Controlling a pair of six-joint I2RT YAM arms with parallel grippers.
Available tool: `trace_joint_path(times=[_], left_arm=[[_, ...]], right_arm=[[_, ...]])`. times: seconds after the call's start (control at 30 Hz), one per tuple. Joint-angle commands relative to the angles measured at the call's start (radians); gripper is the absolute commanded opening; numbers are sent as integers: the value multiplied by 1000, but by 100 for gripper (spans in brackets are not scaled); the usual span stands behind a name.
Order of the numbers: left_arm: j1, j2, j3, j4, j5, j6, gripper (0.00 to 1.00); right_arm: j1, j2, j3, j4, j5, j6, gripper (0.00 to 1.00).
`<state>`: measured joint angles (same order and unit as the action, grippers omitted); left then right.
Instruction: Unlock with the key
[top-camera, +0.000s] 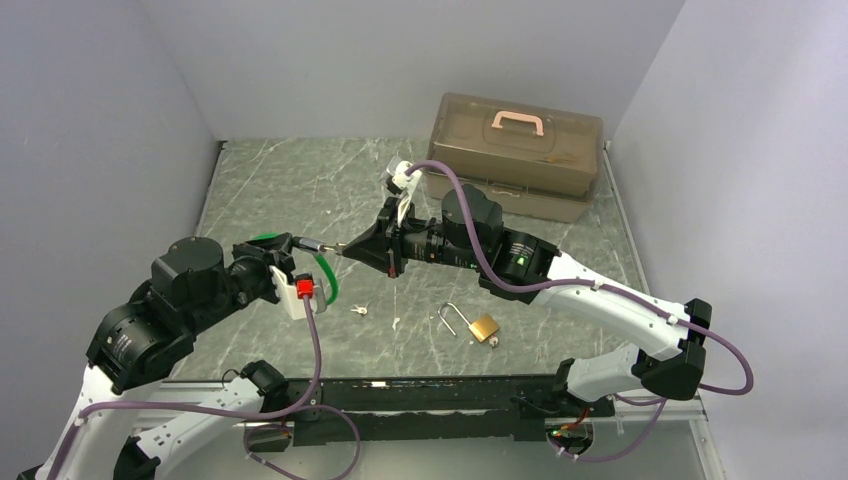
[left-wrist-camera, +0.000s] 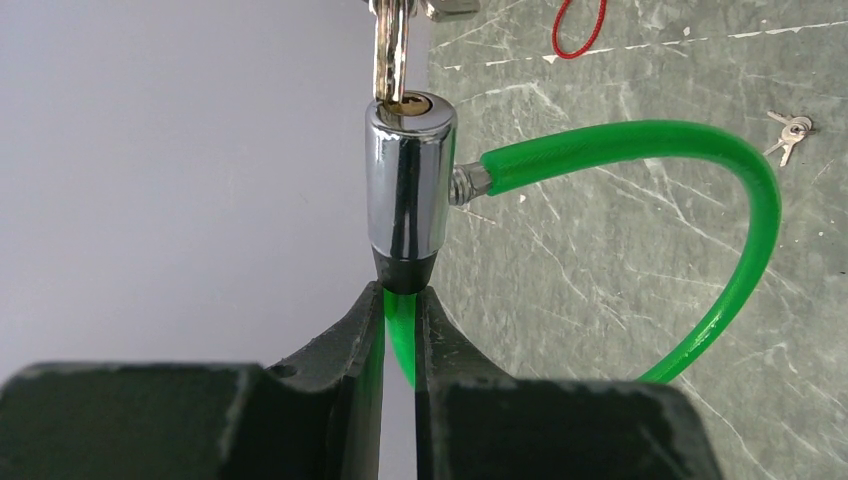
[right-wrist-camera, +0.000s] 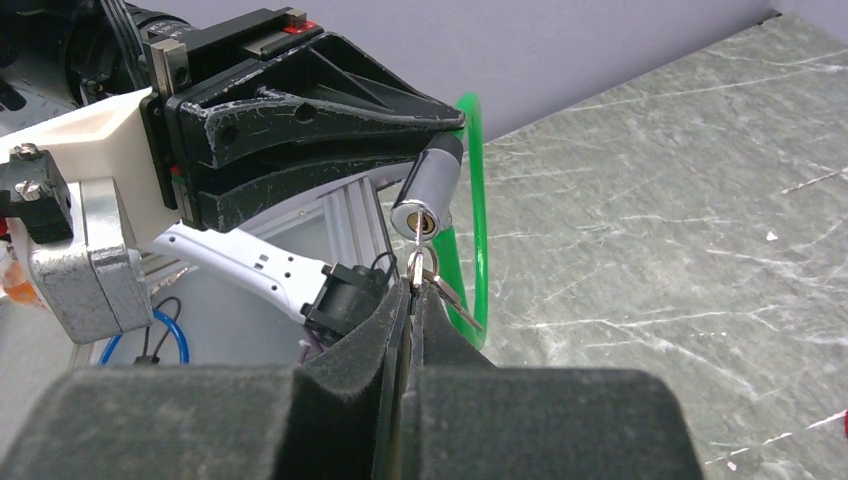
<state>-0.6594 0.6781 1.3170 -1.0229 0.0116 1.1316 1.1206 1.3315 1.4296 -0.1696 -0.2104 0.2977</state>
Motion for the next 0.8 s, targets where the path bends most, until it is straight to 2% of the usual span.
trace_joint_path(times=[0.0, 0.77], left_arm=[[3, -8, 25, 51, 34, 3, 0], [12, -3, 43, 52, 39, -11, 0]], right_arm=[[-1, 6, 35, 51, 16, 8, 0], [-5, -15, -10, 42, 23, 18, 0]])
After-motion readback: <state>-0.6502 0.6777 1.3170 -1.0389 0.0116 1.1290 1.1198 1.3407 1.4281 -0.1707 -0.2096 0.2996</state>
